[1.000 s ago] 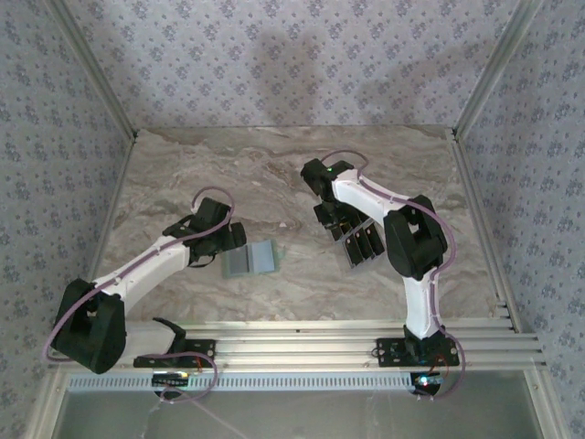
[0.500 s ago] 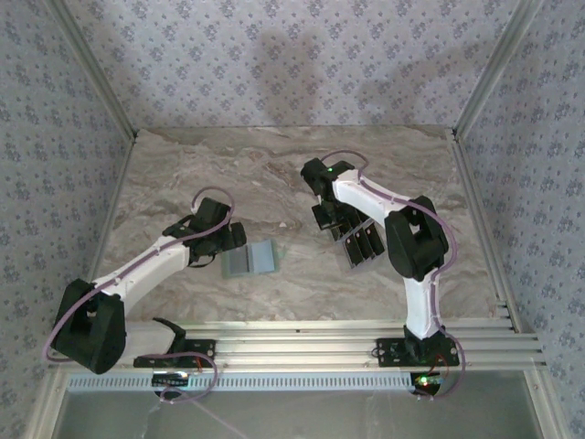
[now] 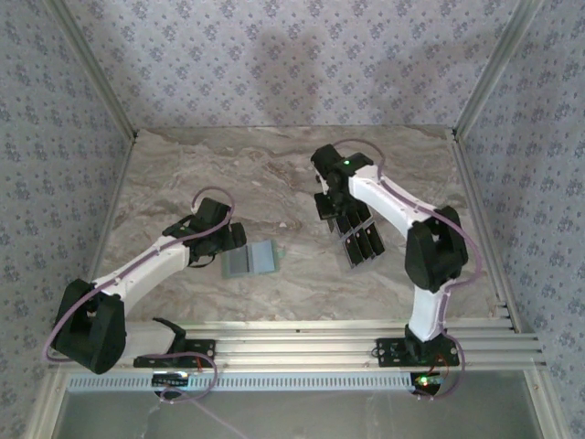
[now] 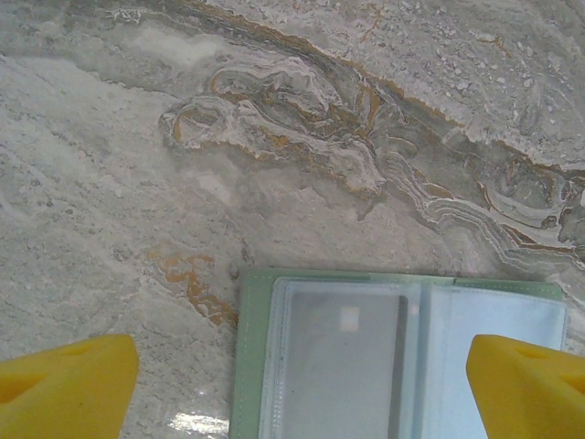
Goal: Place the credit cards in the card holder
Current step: Pick up the credit card from the storage box, then move the card holder to the center of the table.
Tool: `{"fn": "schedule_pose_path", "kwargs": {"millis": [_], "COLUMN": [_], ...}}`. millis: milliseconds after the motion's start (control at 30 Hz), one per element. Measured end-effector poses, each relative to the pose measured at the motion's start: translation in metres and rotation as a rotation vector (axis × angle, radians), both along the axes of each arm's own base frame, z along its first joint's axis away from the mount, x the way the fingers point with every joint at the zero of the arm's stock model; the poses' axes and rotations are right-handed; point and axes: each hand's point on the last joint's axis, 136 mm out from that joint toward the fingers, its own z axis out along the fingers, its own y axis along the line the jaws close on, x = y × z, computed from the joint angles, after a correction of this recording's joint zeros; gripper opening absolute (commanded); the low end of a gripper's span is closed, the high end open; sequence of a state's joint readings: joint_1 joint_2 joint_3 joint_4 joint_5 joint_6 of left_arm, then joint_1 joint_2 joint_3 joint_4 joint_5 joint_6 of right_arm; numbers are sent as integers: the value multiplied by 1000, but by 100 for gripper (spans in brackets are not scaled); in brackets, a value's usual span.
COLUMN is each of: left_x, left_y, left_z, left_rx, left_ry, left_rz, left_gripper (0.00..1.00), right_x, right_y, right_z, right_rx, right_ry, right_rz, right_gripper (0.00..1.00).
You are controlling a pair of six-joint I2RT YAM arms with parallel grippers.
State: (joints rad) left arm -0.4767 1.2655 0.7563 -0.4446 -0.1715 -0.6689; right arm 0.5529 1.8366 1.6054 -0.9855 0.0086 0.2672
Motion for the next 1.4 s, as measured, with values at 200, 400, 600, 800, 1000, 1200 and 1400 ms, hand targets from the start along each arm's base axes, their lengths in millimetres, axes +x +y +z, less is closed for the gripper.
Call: {"fn": "schedule_pose_path", "kwargs": {"millis": [200,400,600,800,1000,1200,1400], "left_x": [-8,-28,-41,-39,-38,-38,-38], "left_y": [3,10,24,28,31,31,31], "left_z": [-4,-15,-25,-22,-21,-21,-21], "left_rx": [12,49,90,101,106,105,104], "left_ry": [10,34,60,36,27,27,27], "left_rz": [-12,-21,23,71,92,94,94], "left_gripper": [93,93,93,93,93,93,94], "right_x": [-16,-51,-76,-86,-86,-90,-89], "right_y": [34,95,156,184,190,196,194], "right_z": [36,13,0,-17,-42,-62,-68], "right_rx": [220,403,493,494,454,412,389], "right_ry": [-60,17,42,36,42,50,38], "right_rz": [6,44,83,49,11,6,-9], "right_gripper": [0,0,0,0,0,0,0]}}
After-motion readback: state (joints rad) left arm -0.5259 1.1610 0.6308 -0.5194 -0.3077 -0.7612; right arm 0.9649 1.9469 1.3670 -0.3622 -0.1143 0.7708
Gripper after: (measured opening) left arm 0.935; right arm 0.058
